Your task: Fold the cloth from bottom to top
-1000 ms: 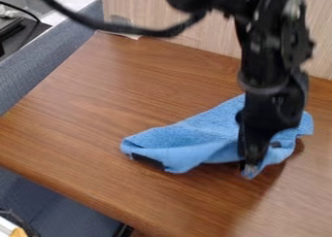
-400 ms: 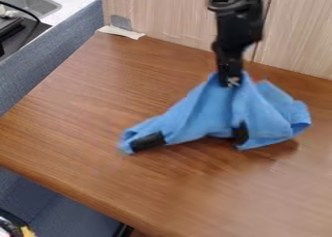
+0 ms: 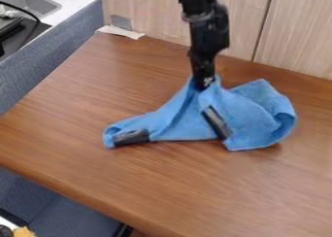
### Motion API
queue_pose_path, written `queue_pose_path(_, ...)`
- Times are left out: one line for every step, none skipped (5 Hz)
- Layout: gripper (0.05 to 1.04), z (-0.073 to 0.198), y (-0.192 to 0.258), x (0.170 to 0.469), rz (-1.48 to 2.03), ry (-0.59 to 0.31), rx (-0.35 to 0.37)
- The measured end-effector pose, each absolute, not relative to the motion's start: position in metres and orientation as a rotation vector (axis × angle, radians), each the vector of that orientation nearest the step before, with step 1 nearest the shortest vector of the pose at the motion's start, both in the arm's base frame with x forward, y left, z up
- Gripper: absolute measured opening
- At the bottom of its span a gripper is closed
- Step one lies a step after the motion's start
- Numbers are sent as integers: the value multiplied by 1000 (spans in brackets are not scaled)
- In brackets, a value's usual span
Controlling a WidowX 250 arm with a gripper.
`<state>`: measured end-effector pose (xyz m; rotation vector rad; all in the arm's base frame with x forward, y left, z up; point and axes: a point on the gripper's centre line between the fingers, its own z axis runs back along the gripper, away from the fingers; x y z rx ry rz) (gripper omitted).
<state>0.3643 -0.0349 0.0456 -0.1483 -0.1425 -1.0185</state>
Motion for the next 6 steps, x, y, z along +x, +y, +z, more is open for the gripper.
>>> queue_pose_path(59,26,-34,368,-1030,-111,-156)
queue_pose_path(85,15,-37,377,-1051,-90,-173)
queue_pose_path(243,15,-39,377,-1057,-91,-182)
queue_pose_path(480,16,-41,370,-1056,-92,-179)
queue_pose_path(775,20,-46,364,-1076,-84,-168)
queue_pose_path(997,27,-46,364,-1087,-92,-160)
